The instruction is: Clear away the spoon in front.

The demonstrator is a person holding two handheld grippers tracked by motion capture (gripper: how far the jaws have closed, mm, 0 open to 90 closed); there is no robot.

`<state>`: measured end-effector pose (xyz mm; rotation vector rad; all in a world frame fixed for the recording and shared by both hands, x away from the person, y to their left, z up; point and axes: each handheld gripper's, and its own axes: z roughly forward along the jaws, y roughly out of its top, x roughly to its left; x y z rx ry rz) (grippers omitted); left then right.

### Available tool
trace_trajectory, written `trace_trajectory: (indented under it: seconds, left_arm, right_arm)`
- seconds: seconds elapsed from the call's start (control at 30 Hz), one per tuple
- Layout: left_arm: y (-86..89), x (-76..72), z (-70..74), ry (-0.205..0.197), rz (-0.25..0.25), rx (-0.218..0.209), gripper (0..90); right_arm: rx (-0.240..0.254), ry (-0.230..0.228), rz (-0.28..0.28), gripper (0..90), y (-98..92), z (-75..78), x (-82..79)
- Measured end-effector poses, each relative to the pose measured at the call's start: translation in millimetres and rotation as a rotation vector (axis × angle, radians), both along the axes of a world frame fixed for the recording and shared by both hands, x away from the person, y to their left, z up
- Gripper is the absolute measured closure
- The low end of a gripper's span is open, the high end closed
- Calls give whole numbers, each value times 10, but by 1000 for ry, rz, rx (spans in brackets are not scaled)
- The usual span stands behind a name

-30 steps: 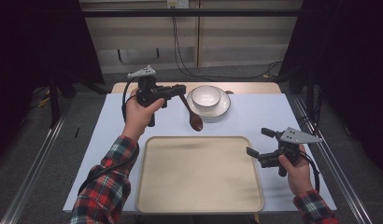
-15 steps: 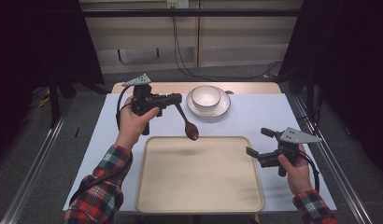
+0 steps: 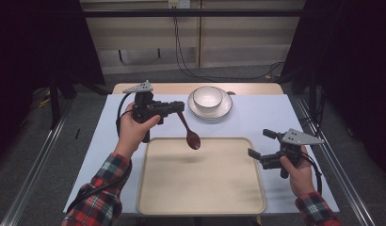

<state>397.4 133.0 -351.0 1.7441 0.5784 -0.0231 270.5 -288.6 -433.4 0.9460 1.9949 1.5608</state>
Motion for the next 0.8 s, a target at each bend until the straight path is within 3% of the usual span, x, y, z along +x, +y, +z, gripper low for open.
trace_trajectory:
  seconds: [0.3,0.8]
  left_arm:
    - [39,-93,-86,25,-16,-14,834]
    - [82,-240,-249,68,-57,5,834]
  right_arm:
    - [-2,3,0,9,5,1,-3]
    - [-9,3,3,9,18,-5,-3]
